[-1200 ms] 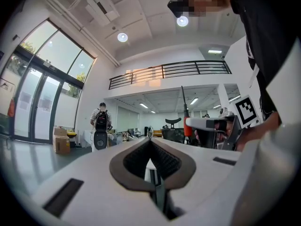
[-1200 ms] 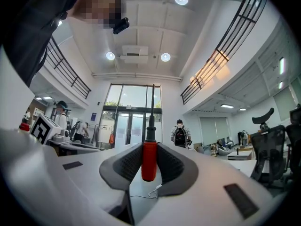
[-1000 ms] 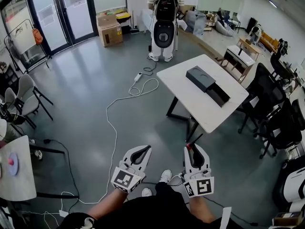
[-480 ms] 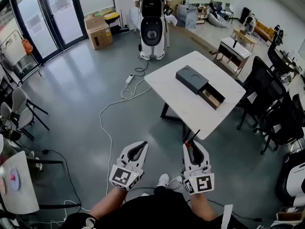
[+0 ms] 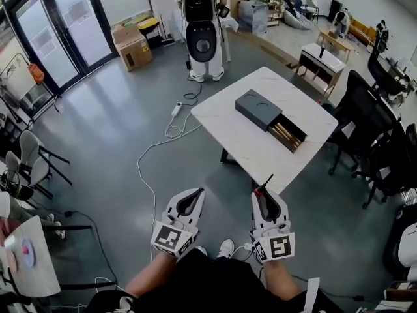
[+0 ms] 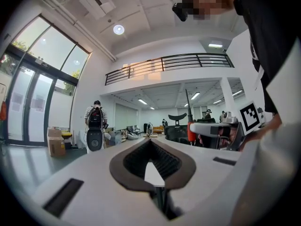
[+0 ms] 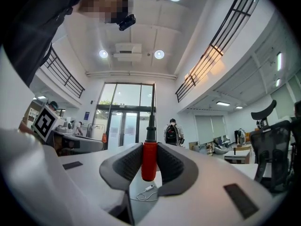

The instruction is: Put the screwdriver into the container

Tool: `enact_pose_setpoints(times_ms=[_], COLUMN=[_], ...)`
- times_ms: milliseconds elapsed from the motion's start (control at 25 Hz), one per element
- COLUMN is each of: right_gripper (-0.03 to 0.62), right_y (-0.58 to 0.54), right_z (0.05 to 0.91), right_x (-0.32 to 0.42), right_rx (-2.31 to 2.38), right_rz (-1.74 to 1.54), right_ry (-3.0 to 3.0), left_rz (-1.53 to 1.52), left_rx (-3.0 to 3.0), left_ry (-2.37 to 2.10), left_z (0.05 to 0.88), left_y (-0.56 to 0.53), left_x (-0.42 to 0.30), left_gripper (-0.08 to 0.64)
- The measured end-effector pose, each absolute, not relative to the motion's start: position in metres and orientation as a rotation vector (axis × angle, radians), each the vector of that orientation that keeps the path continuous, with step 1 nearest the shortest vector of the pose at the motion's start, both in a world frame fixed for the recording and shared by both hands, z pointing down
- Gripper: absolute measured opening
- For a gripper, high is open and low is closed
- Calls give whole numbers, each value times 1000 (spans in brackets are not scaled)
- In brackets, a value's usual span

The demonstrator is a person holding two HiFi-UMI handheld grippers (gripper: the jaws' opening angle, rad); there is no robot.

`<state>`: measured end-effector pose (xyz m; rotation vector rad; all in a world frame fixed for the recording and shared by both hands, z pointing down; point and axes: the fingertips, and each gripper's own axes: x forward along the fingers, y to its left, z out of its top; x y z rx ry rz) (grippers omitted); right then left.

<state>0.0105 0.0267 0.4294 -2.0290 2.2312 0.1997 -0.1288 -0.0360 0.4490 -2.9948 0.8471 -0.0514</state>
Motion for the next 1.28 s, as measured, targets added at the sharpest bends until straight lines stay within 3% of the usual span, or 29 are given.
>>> enact_pose_setpoints(times_ms=[840, 1280], right_gripper=[109, 109], right_y=[-89, -147], right_z=[415, 422], right_x=[37, 21], right_rx=[-2115, -2200], right_rz=[288, 242], right_ry=[2207, 2144], left_rz=[16, 29], left_rx=[-3008, -3060], left_ry=[684, 565], left_z=[435, 441], left_y=[-156, -220], left_x=[-79, -88], left_gripper=[5, 5])
